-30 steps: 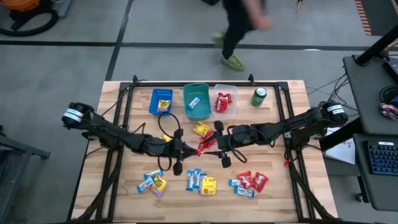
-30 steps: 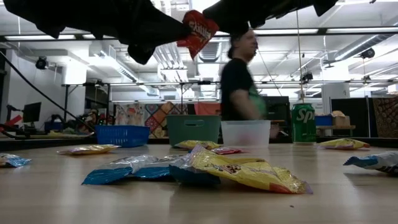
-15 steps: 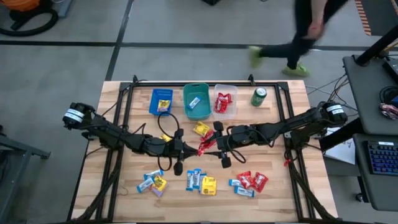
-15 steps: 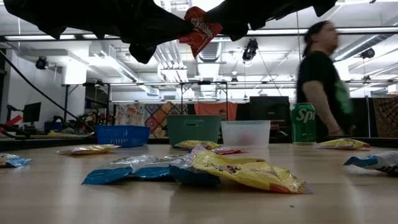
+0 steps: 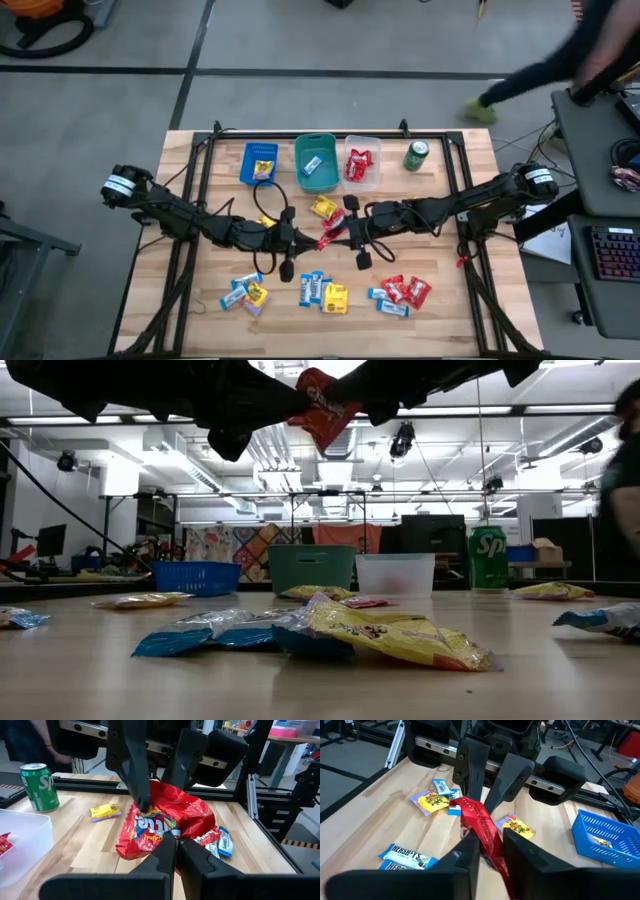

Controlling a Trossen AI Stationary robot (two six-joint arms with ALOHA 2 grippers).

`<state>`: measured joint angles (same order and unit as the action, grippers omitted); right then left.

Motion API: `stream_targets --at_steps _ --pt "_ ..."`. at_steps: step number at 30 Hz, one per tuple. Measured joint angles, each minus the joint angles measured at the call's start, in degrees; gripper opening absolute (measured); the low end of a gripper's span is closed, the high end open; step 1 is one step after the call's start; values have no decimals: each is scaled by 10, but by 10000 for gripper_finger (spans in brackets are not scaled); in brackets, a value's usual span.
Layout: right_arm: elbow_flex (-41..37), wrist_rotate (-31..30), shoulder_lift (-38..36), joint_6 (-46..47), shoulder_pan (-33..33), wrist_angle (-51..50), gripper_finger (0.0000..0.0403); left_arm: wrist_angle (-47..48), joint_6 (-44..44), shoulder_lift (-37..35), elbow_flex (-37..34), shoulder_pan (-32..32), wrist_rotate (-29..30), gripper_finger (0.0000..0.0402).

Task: Sort candy
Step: Put the red candy into the transparent bin

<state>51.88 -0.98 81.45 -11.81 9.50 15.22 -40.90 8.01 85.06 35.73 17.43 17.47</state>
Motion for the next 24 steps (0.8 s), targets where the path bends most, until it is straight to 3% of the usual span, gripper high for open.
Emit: stream_targets --at_steps 6,11,17,24 --pt "0 0 0 -16 0 -6 15 0 2 0 0 0 1 0" --pt "1 0 0 -6 0 -20 10 5 5 0 0 -1 1 6" --pt "1 -6 -4 -2 -4 -34 9 31 6 -9 0 0 8 45" --pt "1 -33 -28 28 -43 -69 8 155 19 -66 0 0 94 101"
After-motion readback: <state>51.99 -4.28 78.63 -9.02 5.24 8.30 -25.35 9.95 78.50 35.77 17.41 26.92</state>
